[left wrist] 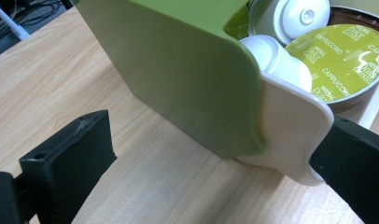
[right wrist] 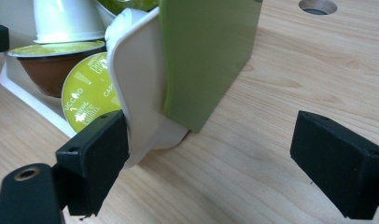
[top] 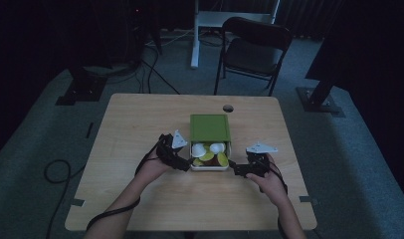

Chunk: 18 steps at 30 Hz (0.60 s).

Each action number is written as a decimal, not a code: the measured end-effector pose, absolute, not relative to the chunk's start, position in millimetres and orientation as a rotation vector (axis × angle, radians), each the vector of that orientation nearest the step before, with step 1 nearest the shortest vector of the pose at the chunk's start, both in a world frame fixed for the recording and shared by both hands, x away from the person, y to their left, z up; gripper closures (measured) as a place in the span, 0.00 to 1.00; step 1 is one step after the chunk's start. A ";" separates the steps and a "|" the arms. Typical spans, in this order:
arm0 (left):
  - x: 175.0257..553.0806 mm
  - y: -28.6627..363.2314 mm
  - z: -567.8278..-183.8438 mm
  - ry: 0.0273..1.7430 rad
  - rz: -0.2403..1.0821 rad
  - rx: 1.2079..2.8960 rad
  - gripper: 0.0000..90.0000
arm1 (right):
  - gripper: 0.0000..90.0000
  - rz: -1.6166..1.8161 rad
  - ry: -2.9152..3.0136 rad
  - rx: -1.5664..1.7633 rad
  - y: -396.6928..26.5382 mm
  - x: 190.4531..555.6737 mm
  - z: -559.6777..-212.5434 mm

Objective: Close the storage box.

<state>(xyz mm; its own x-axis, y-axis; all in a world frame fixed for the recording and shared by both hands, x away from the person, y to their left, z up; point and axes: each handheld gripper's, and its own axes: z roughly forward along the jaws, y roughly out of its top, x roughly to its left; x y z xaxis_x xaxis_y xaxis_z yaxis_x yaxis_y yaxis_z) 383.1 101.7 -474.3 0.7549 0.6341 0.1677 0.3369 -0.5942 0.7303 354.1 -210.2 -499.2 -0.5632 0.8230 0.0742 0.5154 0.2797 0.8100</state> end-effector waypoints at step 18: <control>402.4 98.2 -472.1 0.747 0.571 2.259 0.01 | 0.12 1.171 2.149 1.282 -207.4 371.6 -500.9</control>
<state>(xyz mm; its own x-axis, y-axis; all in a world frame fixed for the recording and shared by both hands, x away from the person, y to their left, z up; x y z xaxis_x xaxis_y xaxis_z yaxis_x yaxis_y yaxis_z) 402.4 98.2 -472.1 0.7390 0.6477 0.1857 0.3485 -0.6033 0.7173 371.6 -207.4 -500.9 -0.5134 0.8533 0.0916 0.5397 0.2380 0.8075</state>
